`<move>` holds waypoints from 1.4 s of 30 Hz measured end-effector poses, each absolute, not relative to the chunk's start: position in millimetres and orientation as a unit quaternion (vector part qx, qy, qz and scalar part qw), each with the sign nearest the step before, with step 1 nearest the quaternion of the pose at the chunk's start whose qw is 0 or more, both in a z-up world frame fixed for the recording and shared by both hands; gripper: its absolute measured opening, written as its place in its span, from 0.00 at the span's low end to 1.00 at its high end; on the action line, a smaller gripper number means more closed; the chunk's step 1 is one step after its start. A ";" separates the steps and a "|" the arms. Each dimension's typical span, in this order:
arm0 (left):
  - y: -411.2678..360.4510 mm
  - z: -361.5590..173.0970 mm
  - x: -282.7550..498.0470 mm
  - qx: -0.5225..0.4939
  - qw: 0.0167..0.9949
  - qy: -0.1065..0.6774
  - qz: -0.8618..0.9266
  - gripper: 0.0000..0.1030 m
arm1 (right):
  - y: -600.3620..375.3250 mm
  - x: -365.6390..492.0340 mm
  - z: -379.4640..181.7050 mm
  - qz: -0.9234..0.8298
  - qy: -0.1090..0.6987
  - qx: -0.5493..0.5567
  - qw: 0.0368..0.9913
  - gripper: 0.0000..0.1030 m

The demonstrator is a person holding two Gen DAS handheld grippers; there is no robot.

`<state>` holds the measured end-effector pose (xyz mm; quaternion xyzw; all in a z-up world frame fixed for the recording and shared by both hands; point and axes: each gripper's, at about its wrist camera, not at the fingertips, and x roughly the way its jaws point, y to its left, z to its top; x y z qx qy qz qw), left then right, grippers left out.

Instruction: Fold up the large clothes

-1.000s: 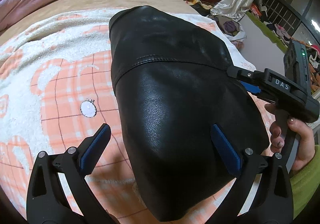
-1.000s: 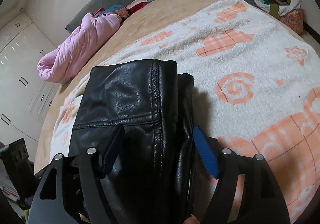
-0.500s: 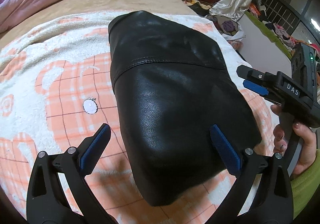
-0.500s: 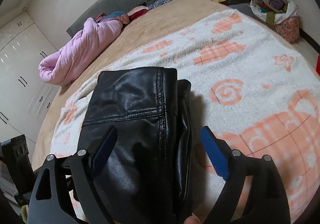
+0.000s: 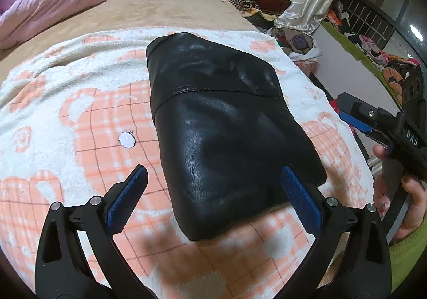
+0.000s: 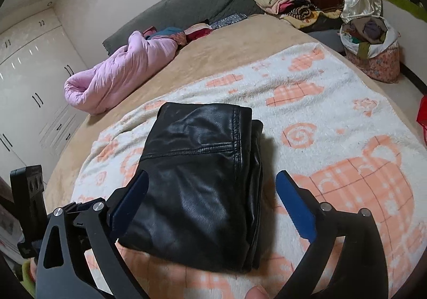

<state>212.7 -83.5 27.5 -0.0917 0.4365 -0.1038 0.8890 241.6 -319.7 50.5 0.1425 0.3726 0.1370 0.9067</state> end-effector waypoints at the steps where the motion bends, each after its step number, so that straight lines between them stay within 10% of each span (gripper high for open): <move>1: -84.2 28.7 210.5 -0.092 0.889 0.436 -0.104 0.91 | -318.3 238.6 50.9 0.136 0.372 0.139 0.907 0.93; 42: -77.5 12.7 101.3 -0.087 0.916 0.382 -0.089 0.91 | -274.5 85.1 19.4 0.105 0.296 0.016 0.949 0.96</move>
